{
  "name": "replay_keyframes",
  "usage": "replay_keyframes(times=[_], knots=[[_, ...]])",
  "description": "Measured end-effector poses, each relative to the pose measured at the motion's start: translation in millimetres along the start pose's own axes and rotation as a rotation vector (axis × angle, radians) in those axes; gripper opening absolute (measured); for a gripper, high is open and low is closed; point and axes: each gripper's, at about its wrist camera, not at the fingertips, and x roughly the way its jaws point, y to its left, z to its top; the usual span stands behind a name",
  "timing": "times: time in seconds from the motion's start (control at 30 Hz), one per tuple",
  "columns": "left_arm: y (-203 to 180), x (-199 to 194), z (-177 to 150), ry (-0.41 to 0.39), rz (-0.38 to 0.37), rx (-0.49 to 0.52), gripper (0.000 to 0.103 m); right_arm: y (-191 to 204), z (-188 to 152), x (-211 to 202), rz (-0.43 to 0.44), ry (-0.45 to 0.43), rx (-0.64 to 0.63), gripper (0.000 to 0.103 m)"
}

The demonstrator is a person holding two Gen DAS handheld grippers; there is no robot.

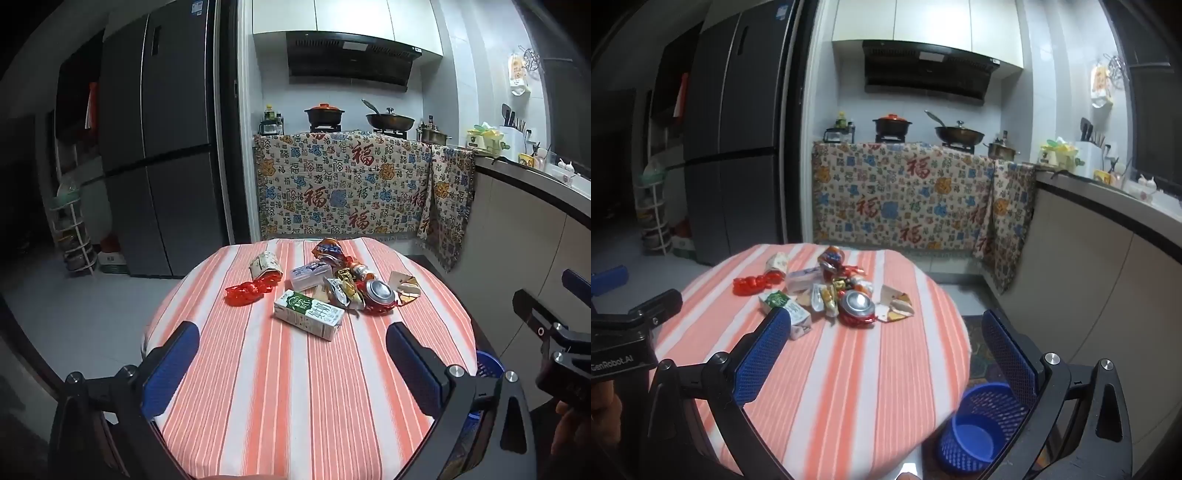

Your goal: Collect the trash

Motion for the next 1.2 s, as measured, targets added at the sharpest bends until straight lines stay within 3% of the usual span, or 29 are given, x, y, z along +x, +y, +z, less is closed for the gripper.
replay_keyframes(times=[0.2,0.37,1.2], knots=[[-4.9,-12.5,-13.9,-0.004,0.002,0.030,0.103,-3.8,-4.1,-7.2,-0.009,-0.036,0.020,0.103],[-9.5,-9.0,-5.7,0.035,-0.001,0.028,0.103,-5.1,-4.7,-14.6,-0.016,-0.039,0.025,0.103],[-8.7,-7.4,-4.5,0.036,-0.008,0.009,0.103,1.1,-1.5,-15.9,-0.025,-0.041,0.011,0.103]])
